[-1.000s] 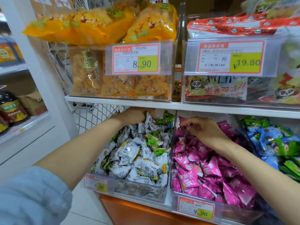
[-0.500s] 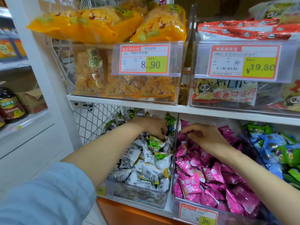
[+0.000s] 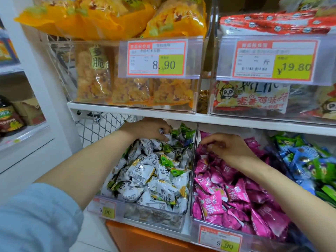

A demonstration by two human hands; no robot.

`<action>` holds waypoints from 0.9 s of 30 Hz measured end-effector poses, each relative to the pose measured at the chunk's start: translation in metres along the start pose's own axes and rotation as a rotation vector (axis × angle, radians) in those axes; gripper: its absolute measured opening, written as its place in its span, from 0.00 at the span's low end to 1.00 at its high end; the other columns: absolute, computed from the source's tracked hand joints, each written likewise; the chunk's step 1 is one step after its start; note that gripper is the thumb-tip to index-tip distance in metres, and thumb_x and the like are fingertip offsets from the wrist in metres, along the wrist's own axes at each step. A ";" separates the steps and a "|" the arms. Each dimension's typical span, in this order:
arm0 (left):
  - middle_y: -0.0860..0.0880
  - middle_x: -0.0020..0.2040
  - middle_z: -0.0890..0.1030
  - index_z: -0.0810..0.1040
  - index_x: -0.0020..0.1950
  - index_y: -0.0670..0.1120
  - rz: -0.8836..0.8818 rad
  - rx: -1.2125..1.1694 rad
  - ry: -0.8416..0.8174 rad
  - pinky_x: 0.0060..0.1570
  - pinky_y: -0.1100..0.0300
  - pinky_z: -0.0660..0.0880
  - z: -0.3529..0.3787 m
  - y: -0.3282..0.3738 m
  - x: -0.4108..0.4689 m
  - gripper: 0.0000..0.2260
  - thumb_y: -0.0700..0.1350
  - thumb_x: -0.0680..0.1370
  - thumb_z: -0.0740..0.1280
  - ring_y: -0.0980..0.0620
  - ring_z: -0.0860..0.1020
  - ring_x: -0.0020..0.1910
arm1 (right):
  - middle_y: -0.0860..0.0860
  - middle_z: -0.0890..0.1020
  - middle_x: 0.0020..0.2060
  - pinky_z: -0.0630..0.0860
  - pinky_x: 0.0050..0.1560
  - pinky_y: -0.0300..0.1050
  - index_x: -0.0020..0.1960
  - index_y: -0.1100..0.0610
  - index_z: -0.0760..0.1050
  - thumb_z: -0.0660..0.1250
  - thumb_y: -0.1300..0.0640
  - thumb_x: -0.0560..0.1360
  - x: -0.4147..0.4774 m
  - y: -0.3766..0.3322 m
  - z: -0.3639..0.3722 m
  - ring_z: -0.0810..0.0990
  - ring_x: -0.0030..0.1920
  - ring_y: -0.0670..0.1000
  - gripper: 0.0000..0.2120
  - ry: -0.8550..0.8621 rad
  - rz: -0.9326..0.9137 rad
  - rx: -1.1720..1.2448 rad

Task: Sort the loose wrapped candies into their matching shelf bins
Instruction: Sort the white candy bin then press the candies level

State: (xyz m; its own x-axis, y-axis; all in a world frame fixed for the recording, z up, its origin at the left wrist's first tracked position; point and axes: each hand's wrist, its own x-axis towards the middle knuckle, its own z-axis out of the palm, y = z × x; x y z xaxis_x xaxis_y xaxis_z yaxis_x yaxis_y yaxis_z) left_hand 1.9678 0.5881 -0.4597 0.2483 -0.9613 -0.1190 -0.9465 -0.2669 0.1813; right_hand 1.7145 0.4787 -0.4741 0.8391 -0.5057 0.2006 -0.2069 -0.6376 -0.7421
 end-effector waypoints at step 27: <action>0.50 0.68 0.67 0.76 0.62 0.51 -0.049 0.331 -0.065 0.49 0.59 0.63 0.019 0.052 0.033 0.15 0.51 0.75 0.68 0.46 0.69 0.63 | 0.58 0.84 0.45 0.76 0.50 0.65 0.41 0.36 0.78 0.64 0.61 0.77 -0.007 0.002 -0.014 0.79 0.47 0.68 0.18 0.033 -0.009 0.060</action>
State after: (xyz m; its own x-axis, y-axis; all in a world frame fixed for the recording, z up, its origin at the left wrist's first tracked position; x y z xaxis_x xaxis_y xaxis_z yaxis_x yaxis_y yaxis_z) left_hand 1.9232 0.5440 -0.4728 0.2912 -0.9389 -0.1834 -0.9520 -0.2656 -0.1520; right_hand 1.7012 0.4729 -0.4683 0.8237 -0.5194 0.2276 -0.1679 -0.6068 -0.7769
